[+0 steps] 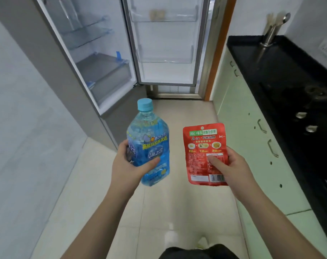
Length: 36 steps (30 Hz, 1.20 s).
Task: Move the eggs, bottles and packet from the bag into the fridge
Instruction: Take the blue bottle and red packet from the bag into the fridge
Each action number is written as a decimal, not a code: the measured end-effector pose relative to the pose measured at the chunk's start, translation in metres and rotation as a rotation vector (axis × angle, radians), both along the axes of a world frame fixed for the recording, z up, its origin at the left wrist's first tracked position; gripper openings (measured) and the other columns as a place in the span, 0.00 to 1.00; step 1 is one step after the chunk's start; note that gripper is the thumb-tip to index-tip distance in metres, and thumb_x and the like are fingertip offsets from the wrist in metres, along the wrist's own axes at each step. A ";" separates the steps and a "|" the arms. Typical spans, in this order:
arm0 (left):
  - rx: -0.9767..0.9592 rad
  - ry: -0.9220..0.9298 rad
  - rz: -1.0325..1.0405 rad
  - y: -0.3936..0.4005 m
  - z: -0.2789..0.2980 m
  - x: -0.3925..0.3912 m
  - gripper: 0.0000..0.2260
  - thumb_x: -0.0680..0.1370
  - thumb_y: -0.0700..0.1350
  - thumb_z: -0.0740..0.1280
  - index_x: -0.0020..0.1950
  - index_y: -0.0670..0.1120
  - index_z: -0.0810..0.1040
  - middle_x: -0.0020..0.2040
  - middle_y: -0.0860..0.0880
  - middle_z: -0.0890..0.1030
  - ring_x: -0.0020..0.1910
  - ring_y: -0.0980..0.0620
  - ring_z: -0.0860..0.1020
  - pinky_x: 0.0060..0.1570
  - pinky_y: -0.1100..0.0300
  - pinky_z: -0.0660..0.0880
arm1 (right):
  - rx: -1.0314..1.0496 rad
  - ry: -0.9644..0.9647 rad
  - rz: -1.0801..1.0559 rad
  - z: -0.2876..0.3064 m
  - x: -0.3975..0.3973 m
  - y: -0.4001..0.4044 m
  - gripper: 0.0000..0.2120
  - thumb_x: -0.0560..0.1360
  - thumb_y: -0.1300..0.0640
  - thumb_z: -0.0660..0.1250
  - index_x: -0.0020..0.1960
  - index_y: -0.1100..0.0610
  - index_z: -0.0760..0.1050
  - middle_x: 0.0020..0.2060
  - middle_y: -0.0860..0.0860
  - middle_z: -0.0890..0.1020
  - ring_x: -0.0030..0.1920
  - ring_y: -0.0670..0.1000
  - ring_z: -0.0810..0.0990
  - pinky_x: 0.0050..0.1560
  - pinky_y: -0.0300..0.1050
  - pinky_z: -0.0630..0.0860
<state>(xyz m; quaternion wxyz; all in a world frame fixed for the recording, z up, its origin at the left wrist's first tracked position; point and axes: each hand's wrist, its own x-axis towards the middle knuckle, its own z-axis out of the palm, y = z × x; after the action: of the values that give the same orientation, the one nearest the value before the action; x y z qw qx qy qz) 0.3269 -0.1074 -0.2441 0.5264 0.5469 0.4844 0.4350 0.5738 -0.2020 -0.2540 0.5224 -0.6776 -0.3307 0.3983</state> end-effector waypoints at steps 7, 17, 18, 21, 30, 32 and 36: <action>-0.009 0.015 0.104 0.050 -0.005 0.028 0.35 0.56 0.43 0.85 0.59 0.45 0.75 0.53 0.50 0.84 0.51 0.51 0.83 0.45 0.54 0.82 | 0.003 -0.030 0.111 -0.012 0.034 0.081 0.10 0.75 0.53 0.70 0.55 0.44 0.77 0.46 0.42 0.85 0.45 0.45 0.85 0.45 0.50 0.83; -0.045 -0.062 0.231 0.118 0.013 0.089 0.32 0.59 0.40 0.79 0.60 0.42 0.74 0.51 0.50 0.84 0.48 0.52 0.84 0.42 0.58 0.81 | 0.017 -0.053 0.258 -0.003 0.102 0.184 0.13 0.74 0.50 0.70 0.58 0.44 0.74 0.50 0.42 0.84 0.48 0.46 0.84 0.46 0.49 0.82; -0.047 -0.066 0.243 0.122 0.014 0.091 0.32 0.59 0.40 0.80 0.61 0.42 0.74 0.51 0.49 0.84 0.49 0.52 0.84 0.42 0.57 0.81 | 0.012 -0.053 0.288 -0.003 0.103 0.193 0.12 0.74 0.50 0.70 0.56 0.43 0.74 0.50 0.42 0.84 0.48 0.46 0.84 0.45 0.47 0.82; -0.050 -0.062 0.279 0.135 0.017 0.092 0.33 0.59 0.40 0.81 0.61 0.42 0.74 0.52 0.49 0.84 0.49 0.51 0.84 0.43 0.55 0.82 | 0.000 -0.057 0.351 -0.002 0.101 0.219 0.09 0.74 0.49 0.70 0.52 0.41 0.74 0.49 0.40 0.83 0.46 0.44 0.83 0.42 0.42 0.80; -0.042 -0.081 0.372 0.189 0.009 0.073 0.29 0.59 0.38 0.79 0.58 0.43 0.75 0.49 0.52 0.85 0.47 0.53 0.84 0.40 0.60 0.80 | 0.008 -0.087 0.410 -0.003 0.073 0.305 0.15 0.75 0.49 0.69 0.60 0.45 0.73 0.51 0.41 0.82 0.48 0.45 0.83 0.45 0.45 0.81; -0.034 -0.088 0.377 0.208 0.006 0.065 0.28 0.59 0.39 0.78 0.58 0.44 0.75 0.49 0.52 0.85 0.47 0.53 0.84 0.41 0.59 0.81 | 0.012 -0.089 0.426 -0.004 0.065 0.326 0.14 0.75 0.50 0.70 0.59 0.44 0.73 0.50 0.41 0.82 0.47 0.44 0.83 0.44 0.43 0.81; -0.028 -0.098 0.362 0.255 0.002 0.048 0.32 0.57 0.36 0.82 0.58 0.41 0.75 0.49 0.51 0.85 0.47 0.53 0.84 0.41 0.59 0.80 | 0.008 -0.088 0.423 -0.007 0.049 0.371 0.12 0.75 0.50 0.70 0.57 0.42 0.74 0.50 0.42 0.83 0.47 0.46 0.84 0.45 0.46 0.81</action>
<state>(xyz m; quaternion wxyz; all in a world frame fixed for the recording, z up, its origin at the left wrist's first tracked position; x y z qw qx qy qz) 0.3751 0.1473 -0.2417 0.4701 0.4218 0.5546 0.5418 0.6225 0.1687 -0.2607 0.4149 -0.6079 -0.4896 0.4677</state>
